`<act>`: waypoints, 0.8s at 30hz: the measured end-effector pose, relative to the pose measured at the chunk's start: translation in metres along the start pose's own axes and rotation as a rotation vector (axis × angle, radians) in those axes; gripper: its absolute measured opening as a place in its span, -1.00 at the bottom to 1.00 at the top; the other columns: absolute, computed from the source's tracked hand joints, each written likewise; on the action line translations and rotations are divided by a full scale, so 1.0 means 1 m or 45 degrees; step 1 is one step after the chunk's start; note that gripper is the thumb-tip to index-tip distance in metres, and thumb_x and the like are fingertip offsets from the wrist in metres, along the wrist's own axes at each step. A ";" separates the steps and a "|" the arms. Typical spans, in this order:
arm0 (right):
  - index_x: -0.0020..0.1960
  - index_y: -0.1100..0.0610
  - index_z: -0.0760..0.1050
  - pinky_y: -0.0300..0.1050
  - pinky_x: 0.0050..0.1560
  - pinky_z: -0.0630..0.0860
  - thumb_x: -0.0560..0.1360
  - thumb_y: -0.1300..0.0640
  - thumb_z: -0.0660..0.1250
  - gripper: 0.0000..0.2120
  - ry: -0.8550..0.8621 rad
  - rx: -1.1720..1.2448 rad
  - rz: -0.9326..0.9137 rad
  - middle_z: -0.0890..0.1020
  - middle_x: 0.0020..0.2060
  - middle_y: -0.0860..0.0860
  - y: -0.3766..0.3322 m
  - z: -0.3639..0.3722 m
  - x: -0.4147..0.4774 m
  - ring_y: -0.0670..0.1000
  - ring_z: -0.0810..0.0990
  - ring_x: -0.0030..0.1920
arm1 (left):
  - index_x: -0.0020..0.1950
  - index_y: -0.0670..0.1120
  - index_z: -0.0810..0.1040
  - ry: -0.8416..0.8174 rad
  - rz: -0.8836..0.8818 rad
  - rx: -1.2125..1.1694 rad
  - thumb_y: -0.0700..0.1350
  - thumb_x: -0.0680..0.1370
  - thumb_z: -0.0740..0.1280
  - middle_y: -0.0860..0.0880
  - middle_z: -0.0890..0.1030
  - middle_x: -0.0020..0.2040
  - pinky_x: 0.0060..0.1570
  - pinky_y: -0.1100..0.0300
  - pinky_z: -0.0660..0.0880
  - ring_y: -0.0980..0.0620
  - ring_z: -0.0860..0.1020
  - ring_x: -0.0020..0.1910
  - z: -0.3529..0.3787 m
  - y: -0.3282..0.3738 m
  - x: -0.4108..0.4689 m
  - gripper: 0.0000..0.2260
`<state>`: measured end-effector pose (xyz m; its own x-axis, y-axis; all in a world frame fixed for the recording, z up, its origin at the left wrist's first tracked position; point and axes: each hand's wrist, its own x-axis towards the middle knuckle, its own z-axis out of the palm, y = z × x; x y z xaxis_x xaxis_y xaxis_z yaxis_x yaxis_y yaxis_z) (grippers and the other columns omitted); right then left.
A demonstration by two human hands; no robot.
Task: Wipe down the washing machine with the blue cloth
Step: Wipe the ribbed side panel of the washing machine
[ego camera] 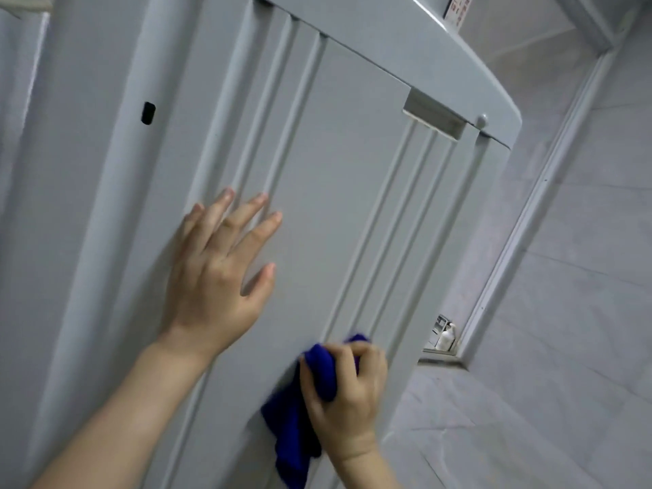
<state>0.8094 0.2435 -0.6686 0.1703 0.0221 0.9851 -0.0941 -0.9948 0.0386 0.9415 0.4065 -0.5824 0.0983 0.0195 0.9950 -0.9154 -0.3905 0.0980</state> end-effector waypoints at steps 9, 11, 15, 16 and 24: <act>-0.06 0.25 0.60 0.14 0.00 0.53 0.45 -0.01 0.45 -0.70 0.592 0.007 0.110 0.50 -0.11 0.20 0.019 -0.001 0.229 0.22 0.54 -0.10 | 0.44 -0.06 0.49 0.011 0.029 0.056 -0.04 0.51 0.32 -0.06 0.42 0.49 0.52 -0.08 0.11 -0.18 0.30 0.51 0.004 -0.001 0.000 -0.52; -0.01 0.24 0.59 0.08 0.09 0.51 0.47 0.04 0.46 -0.73 0.540 0.026 0.121 0.49 -0.11 0.22 0.024 0.004 0.179 0.25 0.53 -0.04 | 0.46 -0.06 0.47 0.003 0.029 0.070 -0.04 0.52 0.31 -0.06 0.40 0.50 0.54 -0.06 0.08 -0.18 0.29 0.52 0.005 -0.002 -0.001 -0.51; 0.09 0.04 0.51 -0.04 0.07 0.49 0.47 0.01 0.44 -0.76 0.219 0.057 0.183 0.47 -0.09 0.09 0.021 0.004 0.009 0.10 0.50 -0.06 | 0.46 -0.06 0.48 0.026 0.017 0.098 -0.05 0.50 0.31 -0.07 0.41 0.49 0.52 -0.06 0.08 -0.19 0.29 0.52 0.008 0.000 -0.002 -0.50; 0.08 0.02 0.50 -0.03 0.03 0.50 0.46 0.00 0.45 -0.75 0.166 0.060 0.194 0.45 -0.07 0.04 0.020 0.000 -0.018 0.07 0.51 -0.07 | 0.44 -0.08 0.49 0.043 0.013 0.099 -0.07 0.49 0.32 -0.08 0.43 0.48 0.52 -0.06 0.08 -0.20 0.30 0.51 0.008 0.001 -0.002 -0.50; -0.05 0.22 0.59 -0.08 0.01 0.44 0.44 -0.03 0.41 -0.70 0.519 0.055 0.162 0.47 -0.10 0.15 0.032 -0.018 0.189 0.20 0.52 -0.10 | 0.41 -0.14 0.51 0.113 0.008 0.119 -0.18 0.44 0.31 -0.15 0.46 0.45 0.54 -0.11 0.05 -0.26 0.34 0.47 0.014 0.020 0.004 -0.49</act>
<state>0.8205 0.2173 -0.4785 -0.2424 -0.0725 0.9675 -0.0467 -0.9952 -0.0863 0.9287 0.3856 -0.5769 0.0540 0.0964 0.9939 -0.8752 -0.4746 0.0935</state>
